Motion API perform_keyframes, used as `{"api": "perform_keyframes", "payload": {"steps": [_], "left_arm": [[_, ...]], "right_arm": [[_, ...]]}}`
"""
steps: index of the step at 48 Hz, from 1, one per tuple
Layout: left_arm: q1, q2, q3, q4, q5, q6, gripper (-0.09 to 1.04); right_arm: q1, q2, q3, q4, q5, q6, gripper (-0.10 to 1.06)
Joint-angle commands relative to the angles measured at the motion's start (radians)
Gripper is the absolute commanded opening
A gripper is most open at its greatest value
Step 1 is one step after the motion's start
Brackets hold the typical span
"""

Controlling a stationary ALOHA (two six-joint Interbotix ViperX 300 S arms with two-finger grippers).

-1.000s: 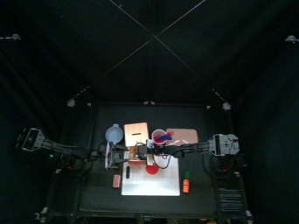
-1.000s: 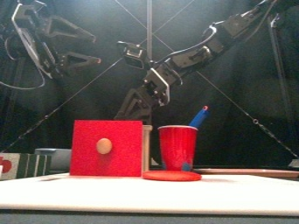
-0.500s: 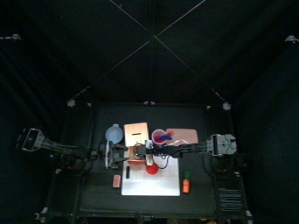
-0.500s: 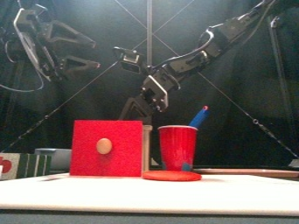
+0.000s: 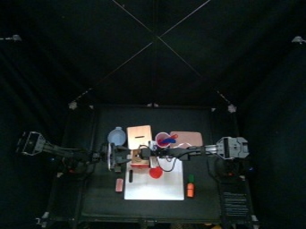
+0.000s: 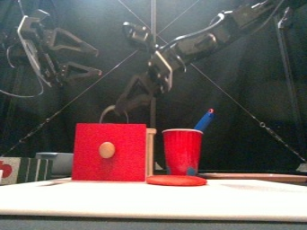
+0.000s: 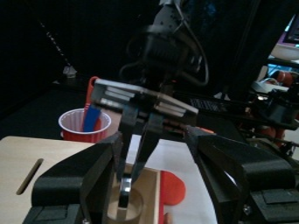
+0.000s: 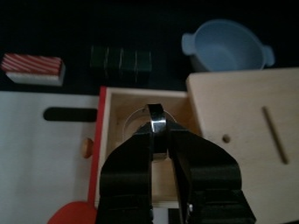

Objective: Get the cutter from the drawer then cut the dough then place the extra dough in the bowl
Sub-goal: Place the cutter on the board

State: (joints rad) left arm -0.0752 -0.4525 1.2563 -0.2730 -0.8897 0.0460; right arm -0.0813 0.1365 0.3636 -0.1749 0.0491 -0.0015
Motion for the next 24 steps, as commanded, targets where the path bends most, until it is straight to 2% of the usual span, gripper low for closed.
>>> {"api": "perform_keyframes", "payload": {"steps": [1, 11, 20, 24], "left_arm": [[0.017, -0.002, -0.011, 0.002, -0.009, 0.002, 0.93], [0.034, -0.002, -0.011, 0.000, -0.009, 0.002, 0.93], [0.049, -0.002, -0.017, 0.000, -0.009, 0.002, 0.93], [0.066, -0.002, -0.023, 0.000, -0.009, 0.002, 0.93]], "right_arm": [[0.009, -0.141, 0.011, -0.011, 0.023, 0.000, 0.43], [0.008, -0.328, 0.153, -0.048, 0.072, -0.002, 0.43], [0.025, -0.446, 0.376, -0.084, 0.080, 0.003, 0.43], [0.037, -0.480, 0.472, -0.080, 0.080, 0.011, 0.43]]}}
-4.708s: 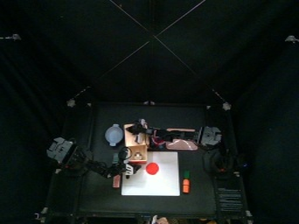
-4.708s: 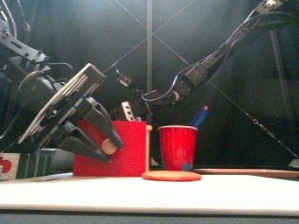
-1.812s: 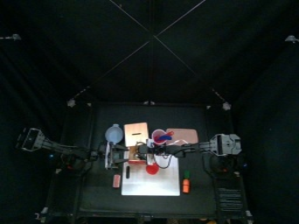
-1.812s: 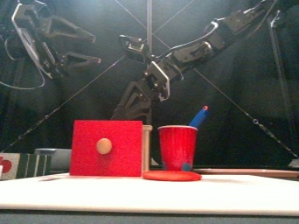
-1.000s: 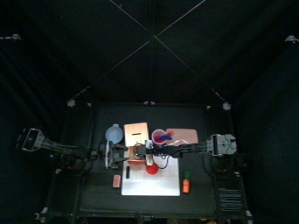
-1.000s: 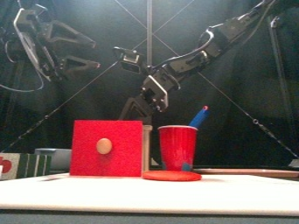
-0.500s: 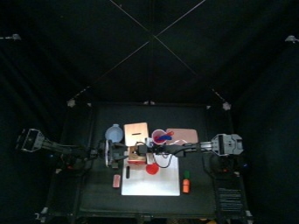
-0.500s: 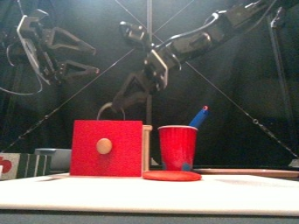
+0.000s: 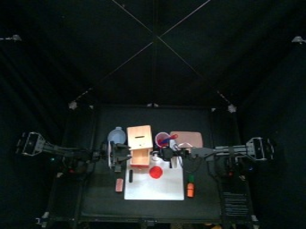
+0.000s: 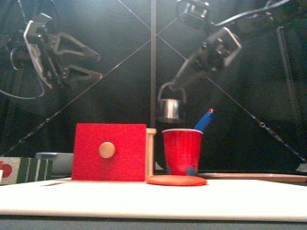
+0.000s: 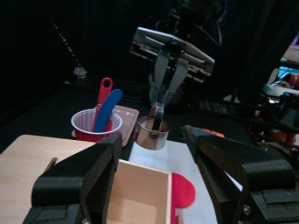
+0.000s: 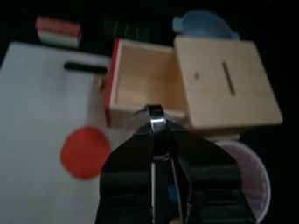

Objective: Get the cutter from the drawer then cut the dough then place the extra dough in the bowl
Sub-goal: Place the cutter on the board

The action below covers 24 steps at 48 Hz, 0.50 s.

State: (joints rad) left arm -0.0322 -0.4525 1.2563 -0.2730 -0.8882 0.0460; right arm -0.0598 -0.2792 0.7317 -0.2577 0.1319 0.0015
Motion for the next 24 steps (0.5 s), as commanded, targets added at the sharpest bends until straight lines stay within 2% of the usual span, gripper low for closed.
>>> {"api": "perform_keyframes", "payload": {"steps": [1, 11, 24], "left_arm": [[0.028, -0.002, -0.025, 0.000, -0.011, 0.002, 0.93], [0.083, -0.002, -0.034, -0.002, -0.011, -0.002, 0.93], [0.144, 0.000, -0.048, -0.003, -0.011, 0.003, 0.93]], "right_arm": [[0.017, -0.071, 0.121, 0.006, -0.005, 0.009, 0.43], [0.020, -0.074, 0.235, 0.064, -0.031, 0.020, 0.43], [0.020, -0.063, 0.272, 0.063, -0.086, 0.020, 0.46]]}}
